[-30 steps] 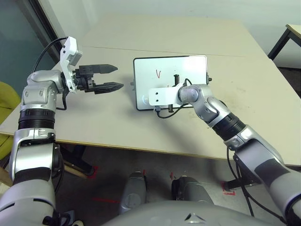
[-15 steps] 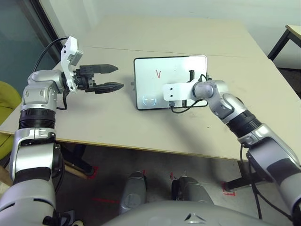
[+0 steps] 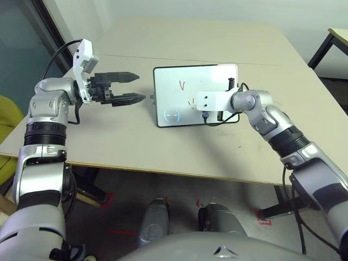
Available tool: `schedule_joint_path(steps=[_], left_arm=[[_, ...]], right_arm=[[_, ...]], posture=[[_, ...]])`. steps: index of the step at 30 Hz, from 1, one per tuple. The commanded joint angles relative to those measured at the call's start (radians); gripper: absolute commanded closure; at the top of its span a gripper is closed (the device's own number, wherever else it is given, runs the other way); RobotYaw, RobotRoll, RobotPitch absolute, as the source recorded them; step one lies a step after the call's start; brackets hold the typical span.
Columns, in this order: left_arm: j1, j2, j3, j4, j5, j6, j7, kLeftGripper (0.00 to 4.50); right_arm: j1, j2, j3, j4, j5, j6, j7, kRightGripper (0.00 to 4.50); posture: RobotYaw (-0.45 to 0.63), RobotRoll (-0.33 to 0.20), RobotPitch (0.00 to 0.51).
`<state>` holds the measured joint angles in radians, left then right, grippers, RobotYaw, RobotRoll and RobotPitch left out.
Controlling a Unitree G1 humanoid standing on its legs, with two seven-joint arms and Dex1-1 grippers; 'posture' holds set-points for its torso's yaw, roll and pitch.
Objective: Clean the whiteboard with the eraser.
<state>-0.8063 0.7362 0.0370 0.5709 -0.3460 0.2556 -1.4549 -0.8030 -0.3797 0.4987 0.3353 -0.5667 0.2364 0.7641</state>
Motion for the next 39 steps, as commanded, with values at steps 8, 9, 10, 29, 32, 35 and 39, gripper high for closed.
schedule_joint_path(steps=[8,9,10,29,32,35,39], left_arm=[[0.000,0.007,-0.003,0.008,0.012,-0.004,-0.001,0.00],[0.000,0.006,-0.003,0.008,0.012,-0.004,-0.001,0.00],[0.000,0.006,-0.003,0.008,0.012,-0.004,-0.001,0.00],[0.005,0.007,0.000,0.001,0.010,-0.003,0.004,0.00],[0.004,0.006,0.000,0.003,0.009,-0.005,0.003,0.00],[0.004,0.003,-0.002,0.006,0.011,-0.007,0.003,0.00],[0.004,0.001,-0.002,0.005,0.010,-0.008,0.003,0.00]], right_arm=[[0.037,0.044,0.061,-0.026,-0.029,-0.003,0.013,4.48],[0.039,0.047,0.069,-0.024,-0.034,-0.006,0.013,4.48],[0.040,0.048,0.073,-0.023,-0.036,-0.007,0.013,4.48],[0.004,0.043,0.052,0.036,-0.040,-0.020,-0.004,4.48],[-0.019,0.022,0.032,0.061,-0.031,-0.025,-0.015,4.48],[-0.037,0.005,0.019,0.094,-0.026,-0.035,-0.030,4.48],[-0.050,-0.014,0.004,0.120,-0.018,-0.044,-0.043,4.48]], posture=[[0.21,0.000,0.000],[0.21,0.000,0.000],[0.21,0.000,0.000],[0.21,0.000,0.000],[0.21,0.000,0.000],[0.21,0.000,0.000],[0.21,0.000,0.000]])
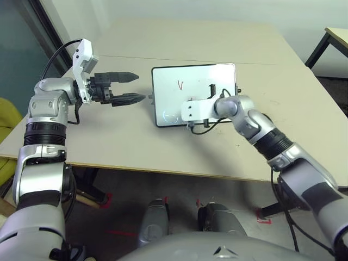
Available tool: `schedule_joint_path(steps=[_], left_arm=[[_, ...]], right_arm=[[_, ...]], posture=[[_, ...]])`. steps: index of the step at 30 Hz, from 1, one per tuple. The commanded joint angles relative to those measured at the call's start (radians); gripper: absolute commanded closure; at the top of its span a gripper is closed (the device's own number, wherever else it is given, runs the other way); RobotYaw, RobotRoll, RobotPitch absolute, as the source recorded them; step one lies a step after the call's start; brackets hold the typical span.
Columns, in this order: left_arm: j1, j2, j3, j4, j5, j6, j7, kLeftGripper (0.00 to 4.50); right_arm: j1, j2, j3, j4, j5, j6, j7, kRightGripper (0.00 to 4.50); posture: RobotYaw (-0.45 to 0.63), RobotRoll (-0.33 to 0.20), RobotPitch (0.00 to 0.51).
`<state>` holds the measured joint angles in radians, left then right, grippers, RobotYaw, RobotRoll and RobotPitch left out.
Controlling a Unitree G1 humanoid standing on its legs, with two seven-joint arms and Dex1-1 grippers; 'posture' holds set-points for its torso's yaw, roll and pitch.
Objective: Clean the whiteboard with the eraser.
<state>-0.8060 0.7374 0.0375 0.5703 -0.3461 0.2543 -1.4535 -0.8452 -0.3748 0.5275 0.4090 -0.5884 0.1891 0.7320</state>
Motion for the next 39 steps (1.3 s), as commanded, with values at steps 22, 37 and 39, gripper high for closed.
schedule_joint_path(steps=[22,37,39], left_arm=[[0.012,0.011,-0.001,-0.002,0.010,0.002,-0.001,0.00],[0.021,0.012,0.000,-0.010,0.005,0.008,0.002,0.00],[0.020,0.013,0.000,-0.009,0.006,0.009,0.001,0.00]], right_arm=[[0.041,0.093,0.050,-0.053,-0.020,0.029,0.025,4.48],[0.006,0.069,0.026,-0.004,-0.019,0.028,0.009,4.48],[-0.006,0.061,0.016,0.010,-0.015,0.027,0.004,4.48]], posture=[[0.21,0.000,0.000],[0.22,0.000,0.000],[0.21,0.000,0.000]])
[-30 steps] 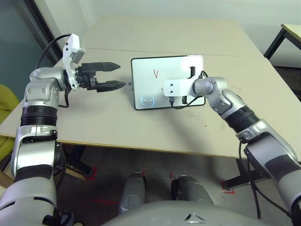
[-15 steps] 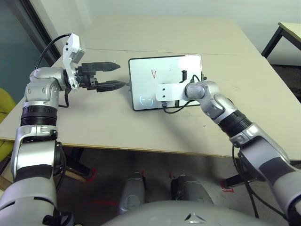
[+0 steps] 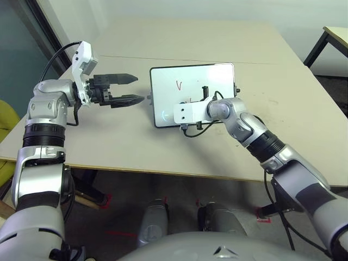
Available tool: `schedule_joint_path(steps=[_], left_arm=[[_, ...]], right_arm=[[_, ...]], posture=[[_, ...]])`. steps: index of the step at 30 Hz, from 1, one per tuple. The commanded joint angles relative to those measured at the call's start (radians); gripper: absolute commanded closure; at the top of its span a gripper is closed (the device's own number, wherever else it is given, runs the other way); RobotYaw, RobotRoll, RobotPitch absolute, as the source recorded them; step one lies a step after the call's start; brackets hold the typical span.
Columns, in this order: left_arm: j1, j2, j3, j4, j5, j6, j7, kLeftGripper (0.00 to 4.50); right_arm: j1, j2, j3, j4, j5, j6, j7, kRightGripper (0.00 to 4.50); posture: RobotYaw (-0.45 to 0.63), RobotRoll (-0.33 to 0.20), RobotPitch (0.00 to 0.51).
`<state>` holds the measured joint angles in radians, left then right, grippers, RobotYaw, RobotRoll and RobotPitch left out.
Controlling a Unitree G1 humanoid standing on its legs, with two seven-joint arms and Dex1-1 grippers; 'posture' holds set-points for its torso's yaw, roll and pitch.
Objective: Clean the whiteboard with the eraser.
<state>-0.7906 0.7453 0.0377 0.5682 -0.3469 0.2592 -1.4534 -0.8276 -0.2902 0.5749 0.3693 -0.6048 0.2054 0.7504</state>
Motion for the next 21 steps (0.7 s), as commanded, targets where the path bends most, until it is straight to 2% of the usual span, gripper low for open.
schedule_joint_path(steps=[1,12,21], left_arm=[[0.004,0.005,-0.001,-0.006,0.007,0.004,0.000,0.00],[0.001,0.007,-0.001,0.004,0.010,0.000,-0.001,0.00],[-0.002,0.008,0.000,0.011,0.010,-0.003,-0.002,0.00]], right_arm=[[-0.030,-0.027,-0.036,0.059,0.005,0.009,-0.019,4.48],[-0.071,-0.061,-0.078,0.121,0.030,0.000,-0.055,4.48],[-0.040,-0.036,-0.058,0.083,0.033,0.005,-0.038,4.48]], posture=[[0.21,0.000,0.000],[0.21,0.000,0.000],[0.21,0.000,0.000]])
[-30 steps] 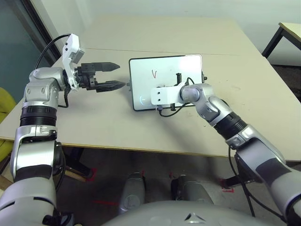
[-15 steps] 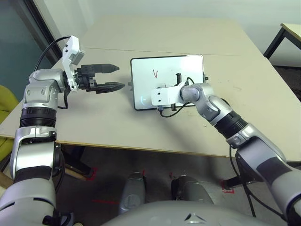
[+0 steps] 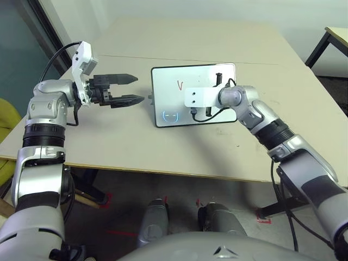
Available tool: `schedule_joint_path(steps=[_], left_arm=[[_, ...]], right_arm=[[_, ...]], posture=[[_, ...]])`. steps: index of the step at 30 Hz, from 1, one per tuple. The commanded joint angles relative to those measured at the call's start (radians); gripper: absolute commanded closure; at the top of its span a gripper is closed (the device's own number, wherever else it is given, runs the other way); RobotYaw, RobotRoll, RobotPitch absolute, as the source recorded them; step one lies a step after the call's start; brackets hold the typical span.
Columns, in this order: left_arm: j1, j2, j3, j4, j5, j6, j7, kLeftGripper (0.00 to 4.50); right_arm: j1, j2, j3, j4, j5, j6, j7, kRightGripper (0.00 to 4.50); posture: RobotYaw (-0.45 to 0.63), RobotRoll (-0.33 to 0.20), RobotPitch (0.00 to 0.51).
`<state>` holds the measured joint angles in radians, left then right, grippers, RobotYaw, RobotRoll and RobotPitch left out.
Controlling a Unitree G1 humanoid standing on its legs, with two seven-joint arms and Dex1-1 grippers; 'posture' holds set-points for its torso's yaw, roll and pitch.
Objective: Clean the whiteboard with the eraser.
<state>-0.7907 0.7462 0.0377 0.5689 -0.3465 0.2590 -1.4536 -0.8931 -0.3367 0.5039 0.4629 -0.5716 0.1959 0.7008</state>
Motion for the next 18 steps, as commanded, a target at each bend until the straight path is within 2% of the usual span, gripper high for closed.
schedule_joint_path(steps=[1,8,18], left_arm=[[-0.002,0.007,0.001,0.011,0.010,-0.002,-0.001,0.00],[0.001,0.010,0.002,0.003,0.007,0.004,0.000,0.00],[0.006,0.015,0.004,-0.002,0.005,0.007,0.002,0.00]], right_arm=[[0.035,0.020,0.022,-0.021,-0.002,0.017,0.016,4.48],[0.067,0.062,0.056,-0.069,-0.015,0.036,0.036,4.48],[0.096,0.068,0.089,-0.095,-0.030,0.035,0.053,4.48]], posture=[[0.21,0.000,0.000],[0.22,0.000,0.000],[0.22,0.000,0.000]])
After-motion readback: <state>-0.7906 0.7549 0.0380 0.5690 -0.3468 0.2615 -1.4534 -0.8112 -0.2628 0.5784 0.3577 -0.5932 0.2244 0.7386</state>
